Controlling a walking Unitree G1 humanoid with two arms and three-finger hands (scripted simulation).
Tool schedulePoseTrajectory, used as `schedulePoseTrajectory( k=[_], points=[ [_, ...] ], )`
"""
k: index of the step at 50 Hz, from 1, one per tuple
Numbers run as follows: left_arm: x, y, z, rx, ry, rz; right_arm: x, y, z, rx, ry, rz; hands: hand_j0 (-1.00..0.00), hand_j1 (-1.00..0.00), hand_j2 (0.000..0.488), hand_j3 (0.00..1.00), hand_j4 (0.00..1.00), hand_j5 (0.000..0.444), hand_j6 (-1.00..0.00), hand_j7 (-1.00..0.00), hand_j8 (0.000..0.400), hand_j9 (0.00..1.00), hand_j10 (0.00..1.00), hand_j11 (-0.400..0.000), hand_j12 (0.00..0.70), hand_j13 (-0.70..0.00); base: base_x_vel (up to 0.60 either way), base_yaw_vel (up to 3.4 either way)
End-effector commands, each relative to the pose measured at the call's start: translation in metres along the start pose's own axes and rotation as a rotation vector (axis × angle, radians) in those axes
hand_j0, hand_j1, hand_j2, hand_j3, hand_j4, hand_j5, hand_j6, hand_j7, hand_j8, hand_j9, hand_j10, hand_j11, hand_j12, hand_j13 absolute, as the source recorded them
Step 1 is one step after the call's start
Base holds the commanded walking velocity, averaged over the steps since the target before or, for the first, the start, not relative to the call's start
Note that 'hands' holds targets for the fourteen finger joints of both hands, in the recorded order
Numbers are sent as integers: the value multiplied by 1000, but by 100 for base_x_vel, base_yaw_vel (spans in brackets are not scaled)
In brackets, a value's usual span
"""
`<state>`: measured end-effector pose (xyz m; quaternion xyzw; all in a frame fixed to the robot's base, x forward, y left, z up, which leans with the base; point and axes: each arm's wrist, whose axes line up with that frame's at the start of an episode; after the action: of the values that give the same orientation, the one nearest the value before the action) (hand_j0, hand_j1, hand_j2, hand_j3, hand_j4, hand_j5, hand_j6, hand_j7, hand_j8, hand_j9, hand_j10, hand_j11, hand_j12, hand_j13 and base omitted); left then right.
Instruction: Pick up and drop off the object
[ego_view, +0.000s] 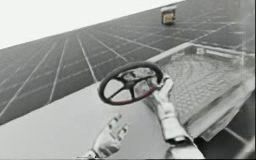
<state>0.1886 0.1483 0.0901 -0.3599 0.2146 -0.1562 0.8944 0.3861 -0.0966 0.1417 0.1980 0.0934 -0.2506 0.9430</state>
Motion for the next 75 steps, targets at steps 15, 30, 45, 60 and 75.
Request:
schedulePoseTrajectory(
  k=[15, 30, 45, 60, 75],
  points=[
    [3, -2, -1, 11, 14, 1, 7, -11, 0, 7, 21, -35, 0, 0, 0, 1000, 1000, 0, 0, 0, 0, 1000, 1000, -400, 0, -700, 22, -178],
    [3, -2, -1, 11, 14, 1, 7, -11, 0, 7, 21, -35, 0, 0, 0, 1000, 1000, 0, 0, 0, 0, 1000, 1000, -400, 0, -700, 25, -141],
    [3, -2, -1, 11, 14, 1, 7, -11, 0, 7, 21, -35, 0, 0, 0, 1000, 1000, 0, 0, 0, 0, 1000, 1000, -400, 0, -700, 24, -151],
    [3, -2, -1, 11, 14, 1, 7, -11, 0, 7, 21, -35, 0, 0, 0, 1000, 1000, 0, 0, 0, 0, 1000, 1000, -400, 0, -700, 24, -153],
    [3, -2, -1, 11, 14, 1, 7, -11, 0, 7, 21, -35, 0, 0, 0, 1000, 1000, 0, 0, 0, 0, 1000, 1000, -400, 0, -700, 24, -154]
  ],
)
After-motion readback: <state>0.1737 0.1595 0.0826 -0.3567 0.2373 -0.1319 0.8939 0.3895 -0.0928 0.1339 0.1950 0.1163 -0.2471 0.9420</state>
